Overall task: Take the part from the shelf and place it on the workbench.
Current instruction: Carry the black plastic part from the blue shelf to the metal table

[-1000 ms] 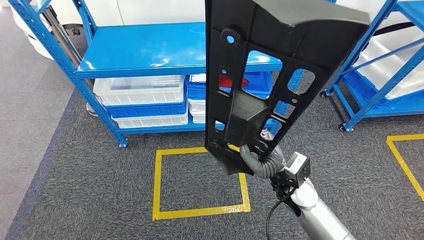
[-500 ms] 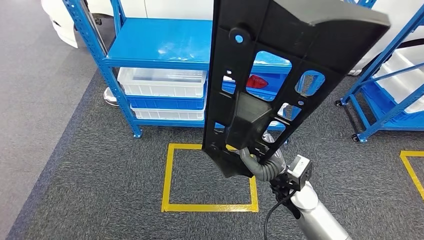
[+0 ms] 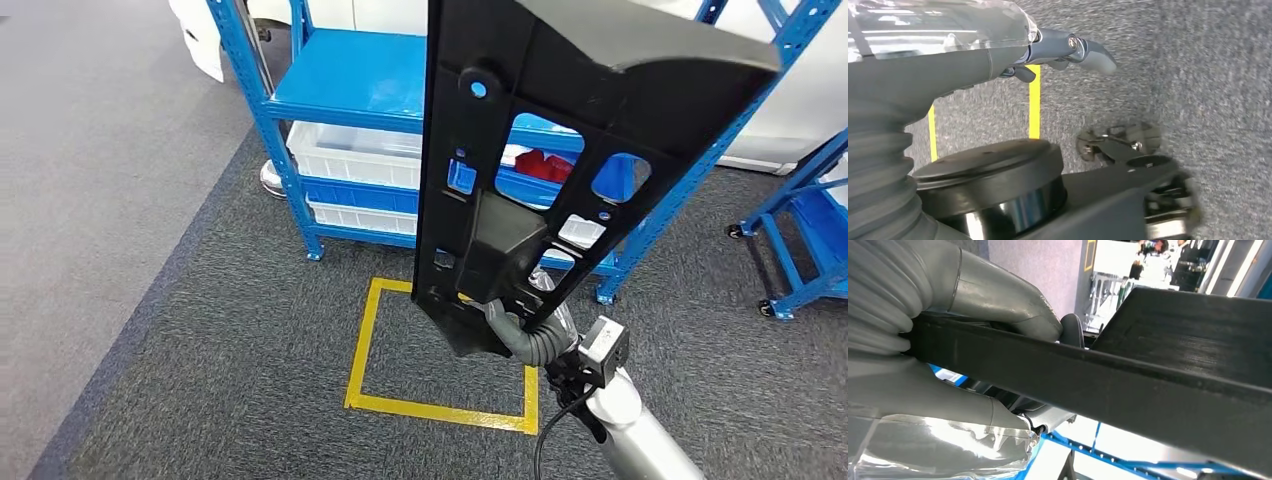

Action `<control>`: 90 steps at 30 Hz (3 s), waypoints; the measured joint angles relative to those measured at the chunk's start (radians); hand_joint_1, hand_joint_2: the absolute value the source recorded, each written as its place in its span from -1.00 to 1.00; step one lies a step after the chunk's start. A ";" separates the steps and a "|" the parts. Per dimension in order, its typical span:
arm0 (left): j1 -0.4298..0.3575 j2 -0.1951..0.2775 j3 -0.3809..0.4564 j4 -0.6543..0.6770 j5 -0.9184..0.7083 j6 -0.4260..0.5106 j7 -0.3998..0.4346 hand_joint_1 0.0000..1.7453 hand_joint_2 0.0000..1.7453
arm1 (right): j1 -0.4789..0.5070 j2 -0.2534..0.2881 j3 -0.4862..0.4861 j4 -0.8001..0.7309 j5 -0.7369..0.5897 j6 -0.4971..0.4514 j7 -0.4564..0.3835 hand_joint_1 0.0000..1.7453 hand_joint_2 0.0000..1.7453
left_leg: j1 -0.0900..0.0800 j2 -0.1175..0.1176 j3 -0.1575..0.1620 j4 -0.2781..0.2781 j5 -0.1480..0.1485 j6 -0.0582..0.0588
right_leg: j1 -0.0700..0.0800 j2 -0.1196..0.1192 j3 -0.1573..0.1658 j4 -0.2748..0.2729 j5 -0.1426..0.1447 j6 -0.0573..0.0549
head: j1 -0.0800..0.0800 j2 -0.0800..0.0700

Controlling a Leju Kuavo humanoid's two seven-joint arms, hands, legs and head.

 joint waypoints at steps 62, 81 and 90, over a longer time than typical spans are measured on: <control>0.015 0.063 -0.018 0.000 0.007 0.030 0.026 -1.00 1.00 | 0.230 0.031 -0.172 -0.092 0.086 0.007 -0.078 0.90 1.00 | 0.005 -0.004 0.033 -0.042 0.000 -0.002 | -0.010 0.019 -0.023 0.025 -0.005 0.011 | 0.001 0.000; 0.025 0.065 -0.048 0.000 -0.058 0.038 0.051 -1.00 1.00 | 0.303 0.047 -0.189 -0.115 0.087 -0.029 -0.081 0.90 1.00 | -0.002 -0.043 0.152 -0.250 0.104 0.061 | -0.008 0.026 -0.121 0.247 -0.090 0.054 | 0.001 0.000; 0.019 0.061 -0.060 0.000 -0.064 0.048 0.050 -1.00 1.00 | 0.322 0.050 -0.198 -0.165 0.115 -0.029 -0.072 0.90 1.00 | -0.006 -0.038 0.164 -0.279 0.105 0.018 | -0.013 0.055 0.014 -0.064 0.043 0.019 | 0.001 0.000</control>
